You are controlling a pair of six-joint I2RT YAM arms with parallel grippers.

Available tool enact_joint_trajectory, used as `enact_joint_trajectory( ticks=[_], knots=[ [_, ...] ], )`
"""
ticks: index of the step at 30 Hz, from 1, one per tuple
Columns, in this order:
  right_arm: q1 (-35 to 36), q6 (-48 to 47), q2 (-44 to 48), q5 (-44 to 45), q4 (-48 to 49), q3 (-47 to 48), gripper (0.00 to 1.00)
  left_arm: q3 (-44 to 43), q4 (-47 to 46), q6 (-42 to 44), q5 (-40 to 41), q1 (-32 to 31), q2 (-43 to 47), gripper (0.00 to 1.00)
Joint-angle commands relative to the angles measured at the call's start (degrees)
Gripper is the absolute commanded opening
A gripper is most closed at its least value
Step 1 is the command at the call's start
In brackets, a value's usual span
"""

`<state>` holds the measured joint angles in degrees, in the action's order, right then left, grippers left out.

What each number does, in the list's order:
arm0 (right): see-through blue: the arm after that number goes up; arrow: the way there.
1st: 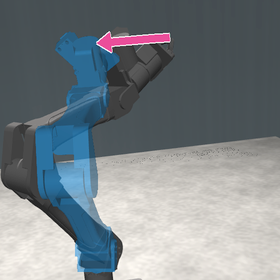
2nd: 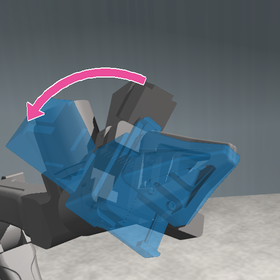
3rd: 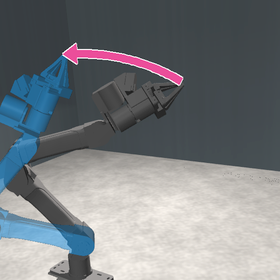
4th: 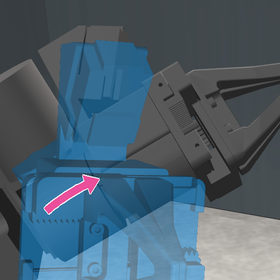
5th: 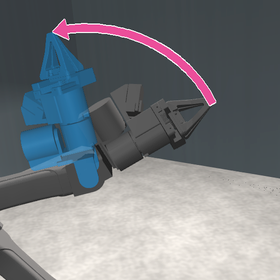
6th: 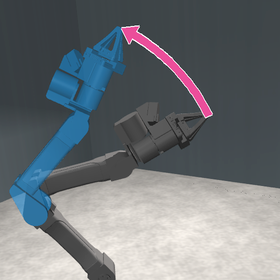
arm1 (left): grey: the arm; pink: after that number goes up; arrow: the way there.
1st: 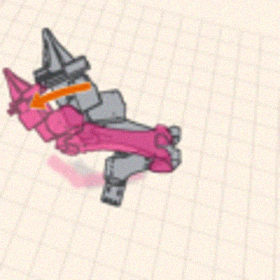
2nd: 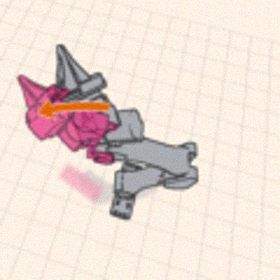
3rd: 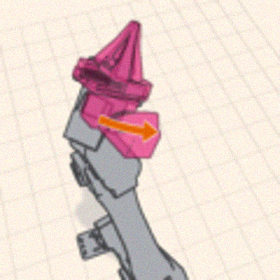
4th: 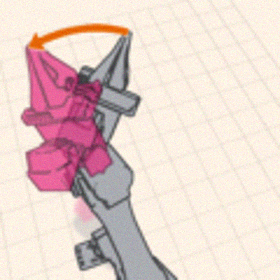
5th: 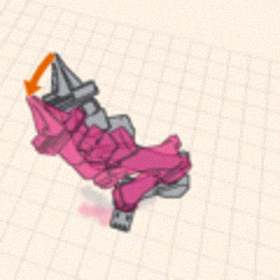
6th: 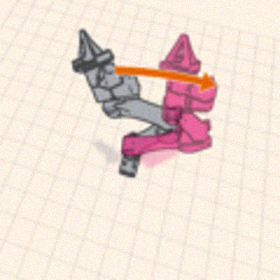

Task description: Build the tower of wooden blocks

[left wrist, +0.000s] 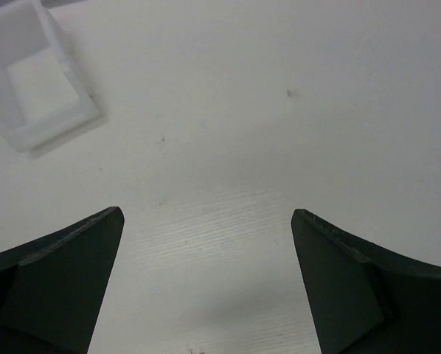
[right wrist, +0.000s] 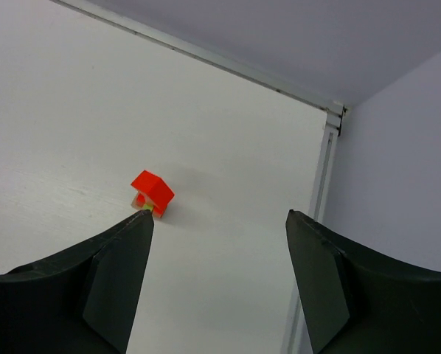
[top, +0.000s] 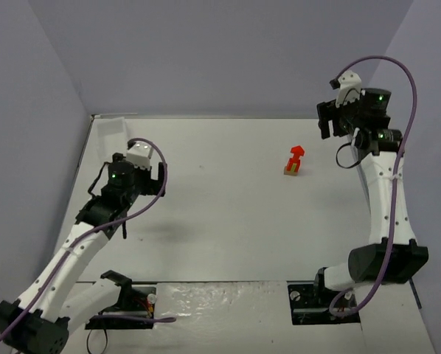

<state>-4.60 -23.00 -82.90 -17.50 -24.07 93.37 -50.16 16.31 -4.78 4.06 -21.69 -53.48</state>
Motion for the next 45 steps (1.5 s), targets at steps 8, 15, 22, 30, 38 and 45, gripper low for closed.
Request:
enact_joint_trajectory(
  ticks=[8, 15, 22, 30, 38, 45],
  knots=[
    [0.26, 23.92, 24.22, 21.42, 13.20, -27.22, 0.92, -8.12, 9.71, -2.68, 6.79, -0.19, 7.14, 0.97],
    [2.66, 23.53, 33.54, 26.95, 13.37, -33.46, 1.00, -10.91, 14.61, -0.67, 13.46, -0.19, 9.05, 0.97],
    [4.22, 25.22, 34.74, 33.82, 15.65, -32.87, 1.00, -11.08, 13.20, -2.44, 12.70, -0.19, 7.43, 0.97],
    [6.41, 25.28, 34.69, 38.51, 16.33, -31.58, 1.00, -10.66, 12.20, -3.71, 12.90, -0.19, 7.12, 0.97],
    [7.40, 25.11, 34.12, 39.31, 16.55, -30.57, 1.00, -10.02, 10.74, -5.14, 12.25, -0.15, 7.15, 0.97],
    [7.43, 24.90, 34.23, 38.26, 16.60, -30.51, 1.00, -9.22, 10.02, -5.42, 11.92, -0.19, 7.61, 0.97]
  ],
)
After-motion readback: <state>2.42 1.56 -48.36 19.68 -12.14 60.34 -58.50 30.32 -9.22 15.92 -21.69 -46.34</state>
